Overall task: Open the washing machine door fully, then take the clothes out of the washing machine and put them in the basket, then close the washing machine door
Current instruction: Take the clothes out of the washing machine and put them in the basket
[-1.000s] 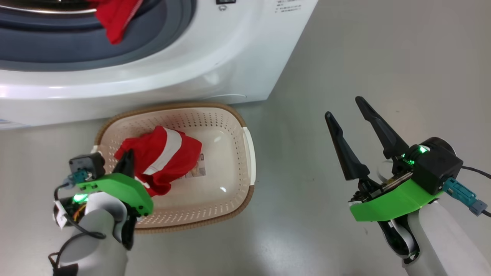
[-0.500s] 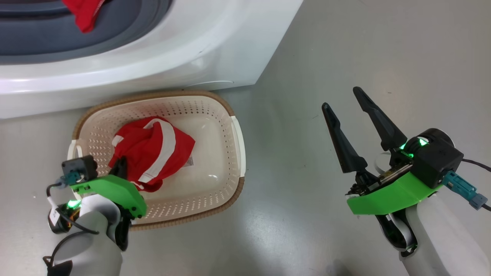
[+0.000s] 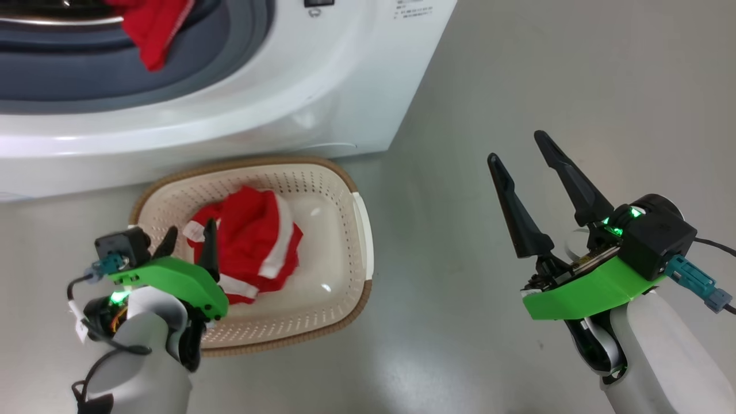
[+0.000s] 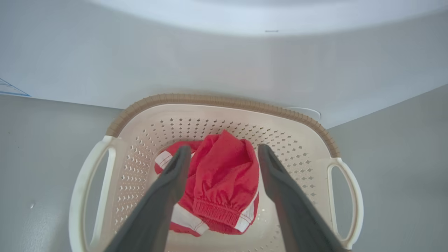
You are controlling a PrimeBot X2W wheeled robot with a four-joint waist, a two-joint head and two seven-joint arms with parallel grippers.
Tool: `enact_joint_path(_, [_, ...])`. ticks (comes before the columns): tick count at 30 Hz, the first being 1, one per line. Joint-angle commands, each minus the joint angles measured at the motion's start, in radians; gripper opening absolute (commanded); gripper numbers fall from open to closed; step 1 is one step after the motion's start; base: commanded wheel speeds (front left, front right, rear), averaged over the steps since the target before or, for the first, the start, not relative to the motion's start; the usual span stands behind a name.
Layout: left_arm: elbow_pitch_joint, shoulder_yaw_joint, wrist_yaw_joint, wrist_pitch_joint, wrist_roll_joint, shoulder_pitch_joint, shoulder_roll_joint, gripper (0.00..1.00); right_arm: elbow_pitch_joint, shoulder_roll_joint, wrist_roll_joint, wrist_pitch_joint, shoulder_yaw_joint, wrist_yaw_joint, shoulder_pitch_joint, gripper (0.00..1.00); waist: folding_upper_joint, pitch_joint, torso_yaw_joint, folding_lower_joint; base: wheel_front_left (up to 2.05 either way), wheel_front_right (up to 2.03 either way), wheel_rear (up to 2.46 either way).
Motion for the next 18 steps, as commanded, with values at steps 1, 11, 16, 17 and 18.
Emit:
enact_joint_path(1, [-0.039,0.022,-0.005,-0.012,-0.004,0.055,0.026,1.0,-0.024,-0.001,-0.001,-0.006,0.016,0.006,0.021,1.0,0.0,-0.034,0.019,0.0,0.0,0.0,0.0])
enact_joint_path(11, [-0.337,0.06,-0.006,-0.012,0.052,0.195,0.019,1.0,-0.016,-0.01,-0.017,-0.006,-0.001,0.006,0.055,1.0,0.0,-0.136,0.059,0.0,0.0,0.0,0.0])
enact_joint_path(16, [-0.489,0.08,-0.006,-0.012,0.087,0.273,0.014,1.0,-0.012,-0.013,-0.019,-0.006,-0.007,0.006,0.081,1.0,0.0,-0.195,0.075,0.0,0.0,0.0,0.0])
enact_joint_path(17, [-0.513,0.087,-0.006,-0.012,0.091,0.288,0.013,1.0,-0.011,-0.014,-0.019,-0.006,-0.008,0.006,0.087,1.0,0.0,-0.207,0.078,0.0,0.0,0.0,0.0])
enact_joint_path(18, [-0.535,0.094,-0.006,-0.012,0.09,0.302,0.012,1.0,-0.011,-0.014,-0.019,-0.006,-0.009,0.006,0.093,1.0,0.0,-0.219,0.081,0.0,0.0,0.0,0.0])
